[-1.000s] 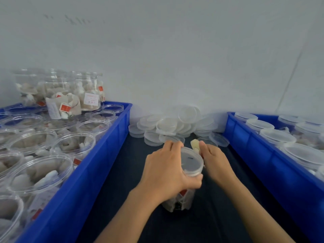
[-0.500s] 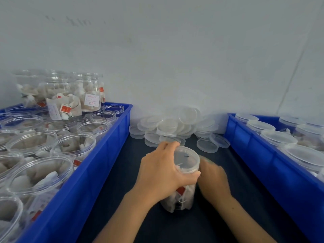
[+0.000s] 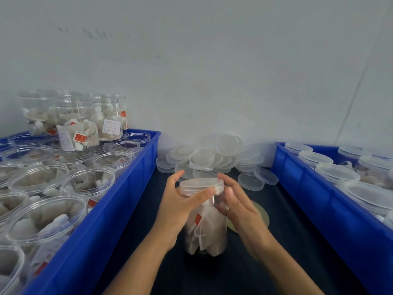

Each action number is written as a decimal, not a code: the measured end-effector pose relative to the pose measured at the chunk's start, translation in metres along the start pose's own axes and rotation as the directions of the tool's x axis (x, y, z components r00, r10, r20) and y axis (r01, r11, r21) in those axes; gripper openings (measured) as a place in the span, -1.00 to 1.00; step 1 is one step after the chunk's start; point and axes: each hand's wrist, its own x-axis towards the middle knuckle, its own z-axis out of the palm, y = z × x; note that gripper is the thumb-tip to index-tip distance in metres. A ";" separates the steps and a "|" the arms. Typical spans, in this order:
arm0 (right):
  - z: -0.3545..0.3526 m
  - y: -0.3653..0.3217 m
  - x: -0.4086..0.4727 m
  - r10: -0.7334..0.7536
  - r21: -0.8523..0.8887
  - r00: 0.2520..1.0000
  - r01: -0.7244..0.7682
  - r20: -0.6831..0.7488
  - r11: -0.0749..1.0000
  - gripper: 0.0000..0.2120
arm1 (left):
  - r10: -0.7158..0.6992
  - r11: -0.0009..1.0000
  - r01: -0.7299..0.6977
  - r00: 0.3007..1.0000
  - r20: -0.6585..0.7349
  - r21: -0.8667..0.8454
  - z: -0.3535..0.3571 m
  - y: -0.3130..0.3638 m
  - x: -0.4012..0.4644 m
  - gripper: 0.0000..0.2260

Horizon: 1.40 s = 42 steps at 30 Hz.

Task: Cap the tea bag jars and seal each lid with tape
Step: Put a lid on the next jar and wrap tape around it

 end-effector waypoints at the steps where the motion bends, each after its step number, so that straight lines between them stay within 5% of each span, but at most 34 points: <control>1: 0.005 0.000 0.000 0.008 0.067 1.000 -0.009 0.021 0.998 -0.51 | -0.003 1.000 0.003 1.000 0.000 -0.018 0.002 -0.001 -0.001 0.05; 7: 0.012 0.003 0.003 0.059 0.374 0.998 -0.047 -0.022 0.926 -0.59 | 0.048 0.994 -0.042 0.997 0.062 -0.103 0.008 -0.007 -0.004 -0.36; 20: 0.009 0.002 0.004 0.144 0.418 0.989 -0.118 -0.031 0.901 -0.58 | 0.052 0.999 -0.052 0.998 0.020 0.009 0.010 -0.004 -0.008 -0.32; 29: -0.013 -0.067 -0.009 0.152 0.161 0.983 -0.134 -0.107 0.978 -0.41 | 0.143 0.990 -0.142 0.989 0.033 -0.020 0.050 0.051 -0.021 -0.39; 32: -0.033 -0.116 -0.021 0.142 -0.076 0.973 -0.158 -0.182 0.985 -0.01 | 0.225 0.973 -0.219 0.971 0.083 -0.071 0.082 0.079 -0.031 -0.36; 34: -0.049 -0.144 -0.038 0.079 -0.140 0.973 -0.111 -0.218 0.984 0.10 | 0.236 0.964 -0.221 0.968 0.089 -0.147 0.107 0.095 -0.039 -0.32; 39: -0.097 -0.198 -0.095 -0.069 -0.258 0.947 -0.015 -0.313 0.966 -0.02 | 0.298 0.945 -0.254 0.928 0.222 -0.206 0.176 0.131 -0.064 -0.23; 42: -0.127 -0.213 -0.132 -0.139 -0.258 0.927 0.048 -0.348 0.965 -0.39 | 0.286 0.952 -0.229 0.902 0.324 -0.203 0.221 0.139 -0.081 -0.25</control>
